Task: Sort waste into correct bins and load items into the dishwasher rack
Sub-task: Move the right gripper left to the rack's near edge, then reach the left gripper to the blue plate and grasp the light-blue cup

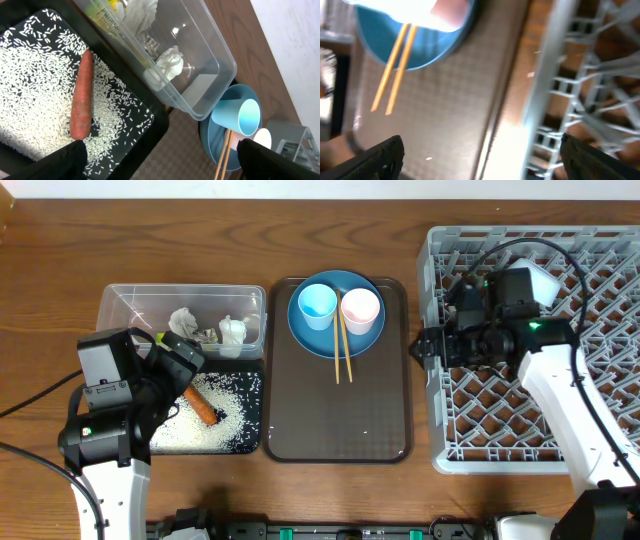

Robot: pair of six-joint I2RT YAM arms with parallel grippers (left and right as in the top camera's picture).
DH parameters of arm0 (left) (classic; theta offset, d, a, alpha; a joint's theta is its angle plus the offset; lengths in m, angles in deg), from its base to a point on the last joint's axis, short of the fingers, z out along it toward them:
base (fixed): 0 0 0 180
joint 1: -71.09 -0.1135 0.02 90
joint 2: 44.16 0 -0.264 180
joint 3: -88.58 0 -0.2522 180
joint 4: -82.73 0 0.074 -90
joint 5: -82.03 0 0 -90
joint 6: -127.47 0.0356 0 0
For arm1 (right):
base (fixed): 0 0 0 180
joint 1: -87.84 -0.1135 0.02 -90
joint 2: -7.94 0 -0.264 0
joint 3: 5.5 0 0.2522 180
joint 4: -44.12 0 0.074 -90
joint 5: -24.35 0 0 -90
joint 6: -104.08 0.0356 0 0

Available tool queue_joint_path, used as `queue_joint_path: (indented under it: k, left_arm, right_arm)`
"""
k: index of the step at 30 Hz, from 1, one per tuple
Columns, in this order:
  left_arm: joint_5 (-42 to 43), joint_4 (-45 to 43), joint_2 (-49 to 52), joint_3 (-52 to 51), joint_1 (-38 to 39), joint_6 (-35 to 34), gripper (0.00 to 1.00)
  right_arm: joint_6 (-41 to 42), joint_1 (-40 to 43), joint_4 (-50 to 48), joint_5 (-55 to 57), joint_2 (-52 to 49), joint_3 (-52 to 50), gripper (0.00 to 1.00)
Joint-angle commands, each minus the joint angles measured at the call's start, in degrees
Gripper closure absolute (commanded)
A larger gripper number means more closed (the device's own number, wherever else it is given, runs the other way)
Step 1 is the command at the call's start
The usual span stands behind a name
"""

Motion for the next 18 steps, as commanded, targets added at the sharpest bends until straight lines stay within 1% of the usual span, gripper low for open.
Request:
queue_joint_path:
  k: [1, 7, 11, 16, 18]
  left_arm:
    - [0.5, -0.1, 0.0, 1.0, -0.2, 0.8, 0.02]
    - [0.5, -0.1, 0.0, 1.0, -0.2, 0.8, 0.02]
    - [0.5, -0.2, 0.0, 1.0, -0.2, 0.3, 0.02]
    - [0.7, -4.3, 0.0, 1.0, -0.2, -5.5, 0.02]
    - [3.8, -4.2, 0.0, 1.0, -0.2, -6.1, 0.02]
  right_arm:
    - [3.7, -0.7, 0.7, -3.0, 1.5, 0.2, 0.01]
    - [7.1, -0.7, 1.3, -3.6, 1.5, 0.2, 0.01]
    - [16.5, -0.7, 1.1, -4.2, 1.5, 0.2, 0.01]
    - [17.1, -0.7, 2.6, -4.9, 1.5, 0.2, 0.01]
    - [17.0, -0.7, 3.3, -4.9, 1.5, 0.2, 0.01]
